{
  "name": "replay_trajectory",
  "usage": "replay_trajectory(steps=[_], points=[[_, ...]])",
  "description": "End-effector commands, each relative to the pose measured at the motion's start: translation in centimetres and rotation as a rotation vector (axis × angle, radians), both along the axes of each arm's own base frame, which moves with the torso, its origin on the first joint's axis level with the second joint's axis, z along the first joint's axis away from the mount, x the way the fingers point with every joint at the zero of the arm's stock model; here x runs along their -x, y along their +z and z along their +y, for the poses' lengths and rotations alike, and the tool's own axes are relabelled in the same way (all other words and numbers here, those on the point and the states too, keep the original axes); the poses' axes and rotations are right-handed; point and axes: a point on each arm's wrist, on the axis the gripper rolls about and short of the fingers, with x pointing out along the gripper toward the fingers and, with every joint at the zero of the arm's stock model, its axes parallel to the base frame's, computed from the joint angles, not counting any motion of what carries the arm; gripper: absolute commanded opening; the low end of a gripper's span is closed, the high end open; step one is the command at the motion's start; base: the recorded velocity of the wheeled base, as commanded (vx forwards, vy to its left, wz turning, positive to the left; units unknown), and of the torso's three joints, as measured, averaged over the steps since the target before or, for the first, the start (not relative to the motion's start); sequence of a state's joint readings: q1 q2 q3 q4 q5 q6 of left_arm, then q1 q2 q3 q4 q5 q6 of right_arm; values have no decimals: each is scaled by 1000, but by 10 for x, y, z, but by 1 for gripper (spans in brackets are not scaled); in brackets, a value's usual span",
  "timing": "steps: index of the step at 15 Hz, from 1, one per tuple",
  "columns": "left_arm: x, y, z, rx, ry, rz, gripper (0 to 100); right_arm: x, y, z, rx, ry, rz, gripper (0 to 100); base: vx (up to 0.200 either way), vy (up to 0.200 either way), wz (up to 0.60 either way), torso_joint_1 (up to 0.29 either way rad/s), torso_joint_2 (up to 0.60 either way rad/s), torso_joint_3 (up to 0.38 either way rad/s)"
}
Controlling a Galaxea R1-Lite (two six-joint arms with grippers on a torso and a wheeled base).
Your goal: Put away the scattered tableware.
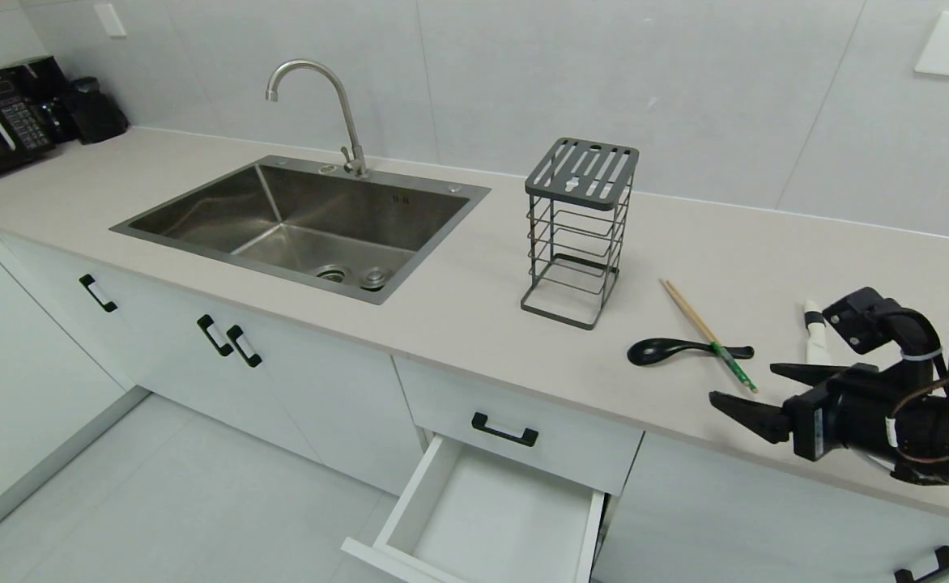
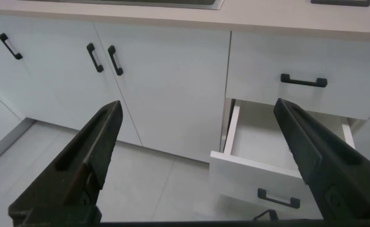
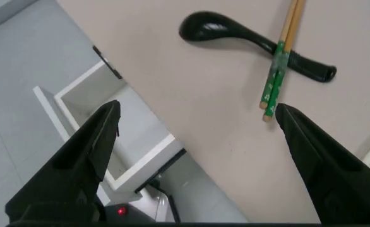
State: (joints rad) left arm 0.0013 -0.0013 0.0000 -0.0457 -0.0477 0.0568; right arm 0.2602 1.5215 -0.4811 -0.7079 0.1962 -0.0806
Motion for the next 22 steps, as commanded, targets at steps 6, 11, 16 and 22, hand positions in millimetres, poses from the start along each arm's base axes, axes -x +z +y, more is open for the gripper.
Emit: replay_trajectory(steps=[6, 11, 16, 22], points=[[0, 0, 0, 0, 0, 1, 100, -39, -16, 6, 37, -69, 51, 100, 0, 0, 0, 0, 0, 0], [0, 0, 0, 0, 0, 1, 100, -49, -25, -2, 50, -124, 77, 100, 0, 0, 0, 0, 0, 0], [0, 0, 0, 0, 0, 1, 100, -55, -36, 4, 58, -106, 95, 100, 0, 0, 0, 0, 0, 0], [0, 0, 0, 0, 0, 1, 100, -68, -34, 6, 54, -107, 40, 100, 0, 0, 0, 0, 0, 0]])
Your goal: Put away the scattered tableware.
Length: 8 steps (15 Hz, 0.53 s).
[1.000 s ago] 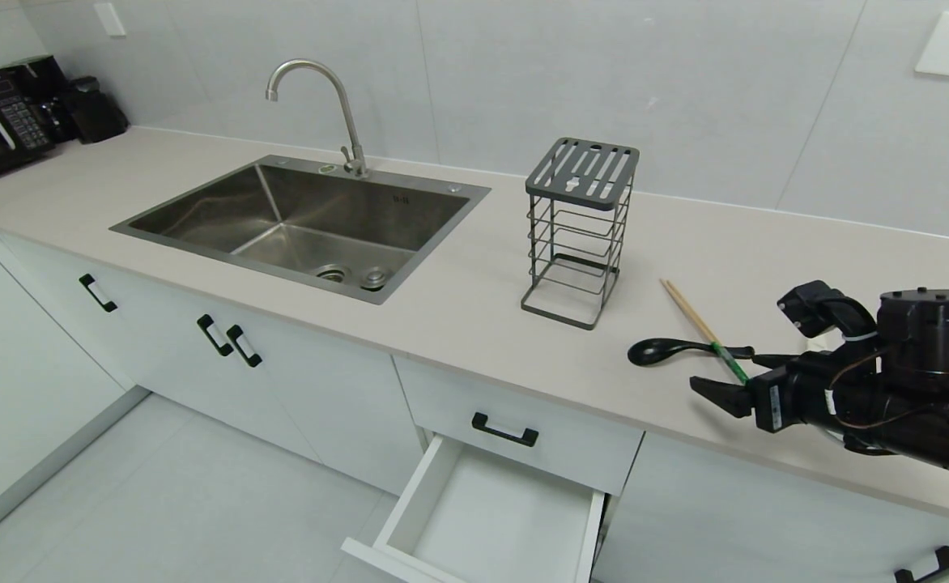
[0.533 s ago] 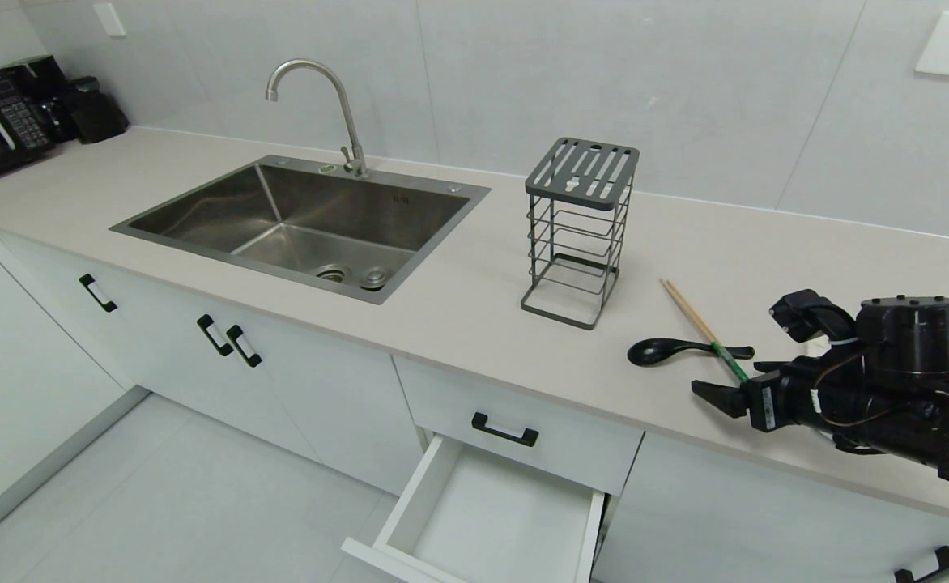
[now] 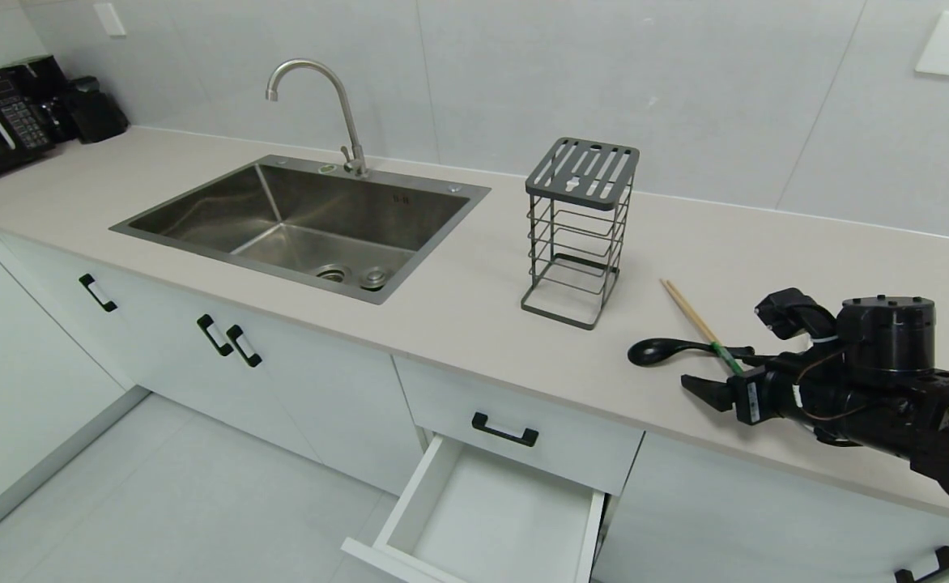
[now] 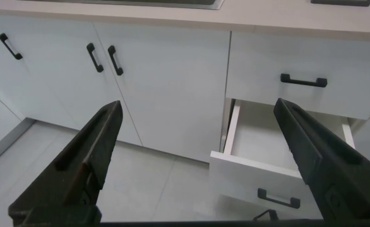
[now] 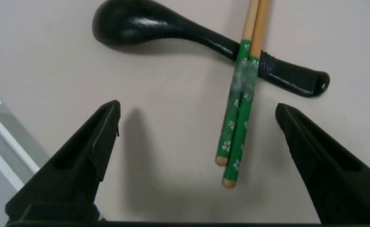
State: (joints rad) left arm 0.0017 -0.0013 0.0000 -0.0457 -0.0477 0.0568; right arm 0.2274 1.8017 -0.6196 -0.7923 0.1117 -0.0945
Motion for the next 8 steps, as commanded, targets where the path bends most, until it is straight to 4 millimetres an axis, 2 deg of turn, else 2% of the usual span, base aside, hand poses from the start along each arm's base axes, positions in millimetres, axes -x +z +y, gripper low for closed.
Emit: replay_trajectory(steps=[1, 8], points=[[0, 0, 0, 0, 0, 1, 100, -5, 0, 2, -1, 2, -6, 100, 0, 0, 0, 0, 0, 0], [0, 0, 0, 0, 0, 1, 100, -13, -4, 3, 3, -2, 0, 100, 0, 0, 0, 0, 0, 0]])
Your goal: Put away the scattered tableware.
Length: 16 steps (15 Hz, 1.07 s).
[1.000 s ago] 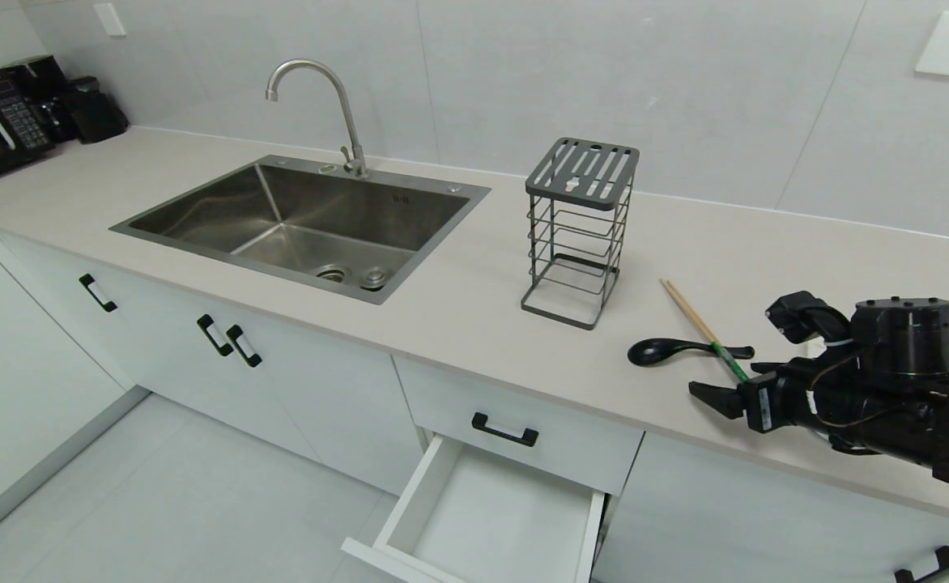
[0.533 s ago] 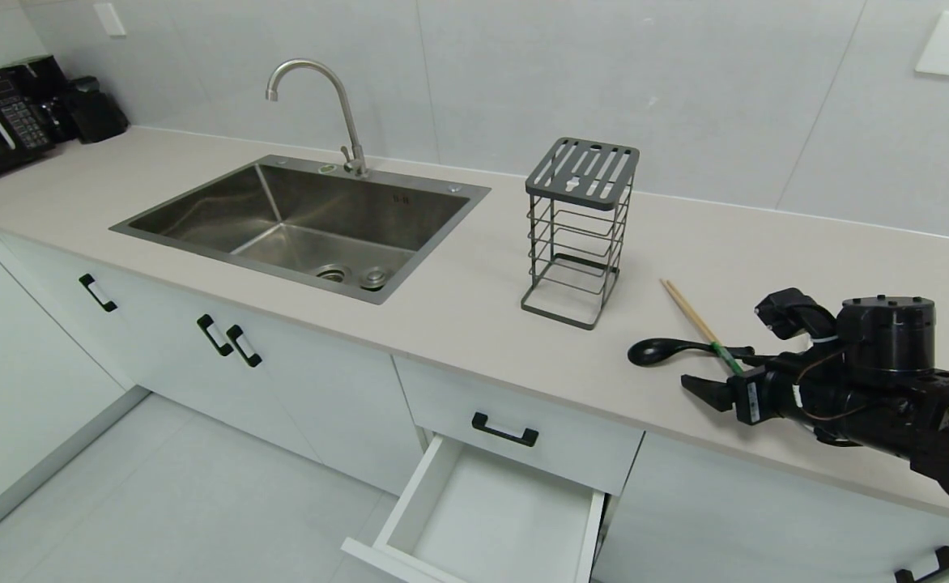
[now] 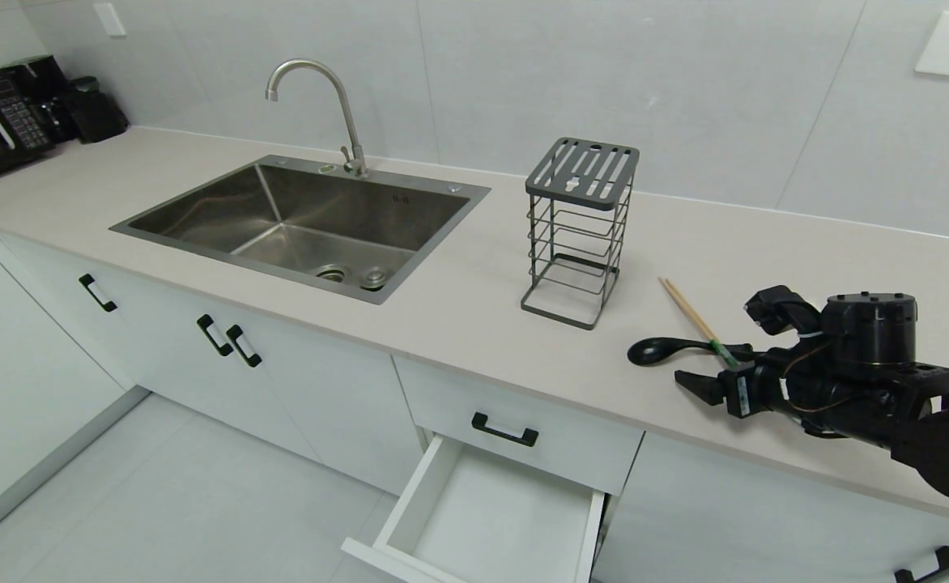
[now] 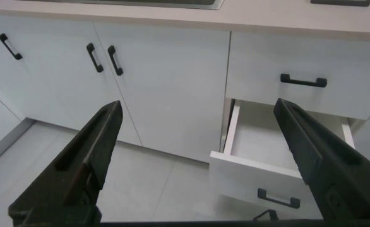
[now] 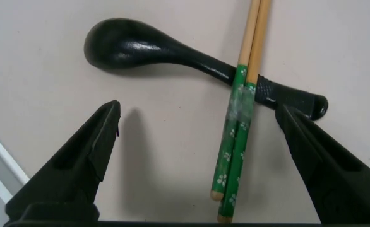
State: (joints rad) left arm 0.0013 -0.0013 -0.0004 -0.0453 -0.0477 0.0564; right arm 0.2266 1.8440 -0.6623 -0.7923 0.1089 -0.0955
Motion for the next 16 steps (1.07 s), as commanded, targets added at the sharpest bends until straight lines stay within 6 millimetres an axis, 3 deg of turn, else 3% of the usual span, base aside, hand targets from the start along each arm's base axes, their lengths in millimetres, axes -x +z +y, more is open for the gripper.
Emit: replay_trajectory(steps=[1, 4, 9, 14, 16], points=[[0, 0, 0, 0, 0, 1, 100, -2, 0, 1, -1, 0, -3, 0, 0, 0, 0, 0, 0, 0], [0, 0, 0, 0, 0, 1, 100, -13, 3, -11, -4, -44, -21, 0, 0, 0, 0, 0, 0, 0], [0, 0, 0, 0, 0, 1, 100, -9, 12, -17, -9, -62, -46, 0, 0, 0, 0, 0, 0, 0], [0, 0, 0, 0, 0, 1, 100, 28, 50, -24, 1, -52, -171, 0, 0, 0, 0, 0, 0, 0], [0, 0, 0, 0, 0, 1, 100, 67, 70, -30, 6, -44, -253, 0, 0, 0, 0, 0, 0, 0]])
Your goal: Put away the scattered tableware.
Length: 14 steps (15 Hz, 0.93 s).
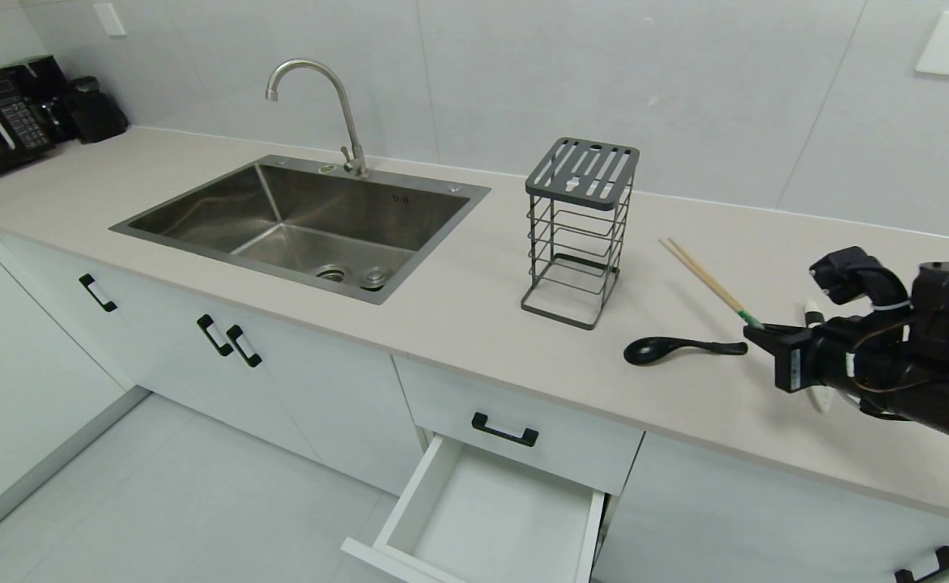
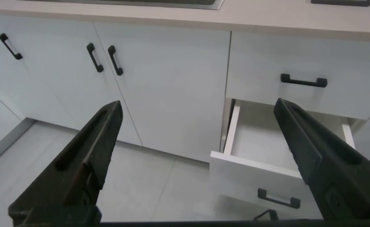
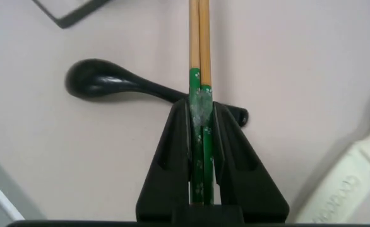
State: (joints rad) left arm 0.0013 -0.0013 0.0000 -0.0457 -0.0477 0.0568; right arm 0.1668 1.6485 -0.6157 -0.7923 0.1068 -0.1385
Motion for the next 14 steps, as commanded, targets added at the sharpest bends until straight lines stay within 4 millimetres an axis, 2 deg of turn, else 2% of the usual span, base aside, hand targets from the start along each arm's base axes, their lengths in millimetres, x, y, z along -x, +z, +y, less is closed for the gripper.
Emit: replay_trajectory(steps=[1, 5, 7, 10, 12, 13, 14], points=[[0, 0, 0, 0, 0, 1, 100, 50, 29, -7, -6, 13, -123, 0, 0, 0, 0, 0, 0, 0], [0, 0, 0, 0, 0, 1, 100, 104, 46, -14, 11, 107, -259, 0, 0, 0, 0, 0, 0, 0], [0, 0, 0, 0, 0, 1, 100, 120, 48, -15, 20, 164, -298, 0, 0, 0, 0, 0, 0, 0], [0, 0, 0, 0, 0, 1, 100, 128, 55, -4, 0, 299, -336, 0, 0, 0, 0, 0, 0, 0], [0, 0, 0, 0, 0, 1, 100, 134, 51, 17, -17, 453, -313, 0, 0, 0, 0, 0, 0, 0], [0, 0, 0, 0, 0, 1, 100, 135, 50, 20, -16, 473, -311, 0, 0, 0, 0, 0, 0, 0], [0, 0, 0, 0, 0, 1, 100, 132, 43, 33, 1, 540, -272, 0, 0, 0, 0, 0, 0, 0]])
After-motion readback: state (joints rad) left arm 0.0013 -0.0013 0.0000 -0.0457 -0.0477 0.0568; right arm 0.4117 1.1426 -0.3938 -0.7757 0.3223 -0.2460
